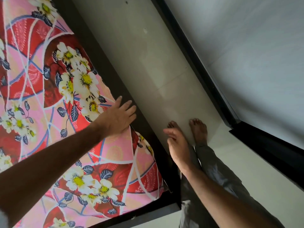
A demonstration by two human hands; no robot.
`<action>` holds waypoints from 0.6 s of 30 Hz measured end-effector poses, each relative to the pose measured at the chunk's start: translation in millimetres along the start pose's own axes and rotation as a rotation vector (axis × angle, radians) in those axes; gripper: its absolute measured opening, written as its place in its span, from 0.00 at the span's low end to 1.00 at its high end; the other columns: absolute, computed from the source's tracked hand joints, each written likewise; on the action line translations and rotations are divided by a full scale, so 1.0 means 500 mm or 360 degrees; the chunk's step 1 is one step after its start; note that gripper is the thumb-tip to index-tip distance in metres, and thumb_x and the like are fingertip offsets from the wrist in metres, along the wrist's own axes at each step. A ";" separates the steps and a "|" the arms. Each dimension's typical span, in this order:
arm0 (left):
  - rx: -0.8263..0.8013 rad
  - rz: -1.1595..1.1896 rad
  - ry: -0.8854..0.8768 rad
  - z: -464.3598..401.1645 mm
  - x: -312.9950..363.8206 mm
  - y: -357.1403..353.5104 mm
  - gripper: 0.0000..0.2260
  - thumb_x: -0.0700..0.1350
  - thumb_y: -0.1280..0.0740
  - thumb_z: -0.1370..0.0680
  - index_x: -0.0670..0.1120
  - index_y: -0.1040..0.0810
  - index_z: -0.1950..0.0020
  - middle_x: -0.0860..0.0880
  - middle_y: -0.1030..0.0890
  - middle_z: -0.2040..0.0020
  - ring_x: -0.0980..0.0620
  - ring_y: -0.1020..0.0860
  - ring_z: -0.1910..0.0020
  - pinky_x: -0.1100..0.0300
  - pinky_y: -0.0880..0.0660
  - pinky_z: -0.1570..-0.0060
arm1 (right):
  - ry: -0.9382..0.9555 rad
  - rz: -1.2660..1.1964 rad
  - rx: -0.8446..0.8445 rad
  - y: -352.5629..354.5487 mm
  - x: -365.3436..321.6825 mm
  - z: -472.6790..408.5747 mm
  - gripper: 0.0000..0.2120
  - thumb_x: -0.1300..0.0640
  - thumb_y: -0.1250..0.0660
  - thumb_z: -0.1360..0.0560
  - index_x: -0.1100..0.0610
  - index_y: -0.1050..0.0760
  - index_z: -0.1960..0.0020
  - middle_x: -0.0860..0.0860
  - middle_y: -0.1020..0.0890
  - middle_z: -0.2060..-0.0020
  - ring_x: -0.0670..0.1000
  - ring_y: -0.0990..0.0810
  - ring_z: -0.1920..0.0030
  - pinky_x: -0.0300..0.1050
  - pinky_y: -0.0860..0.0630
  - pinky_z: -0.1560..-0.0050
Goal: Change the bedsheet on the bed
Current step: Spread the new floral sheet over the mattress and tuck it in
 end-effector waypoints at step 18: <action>-0.0214 0.0231 -0.0236 0.003 0.225 0.008 0.24 0.60 0.51 0.16 0.47 0.24 0.35 0.46 0.23 0.39 0.45 0.26 0.41 0.48 0.32 0.40 | -0.0390 0.0393 -0.0901 -0.120 0.169 0.077 0.20 0.36 0.41 0.26 0.45 0.24 0.42 0.50 0.18 0.48 0.53 0.16 0.51 0.61 0.20 0.45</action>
Point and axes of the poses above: each hand's wrist, its own z-axis away from the middle knuckle, its own y-axis out of the back of the hand, x = y × z, the point moved 3 cm from there along -z, towards the middle knuckle
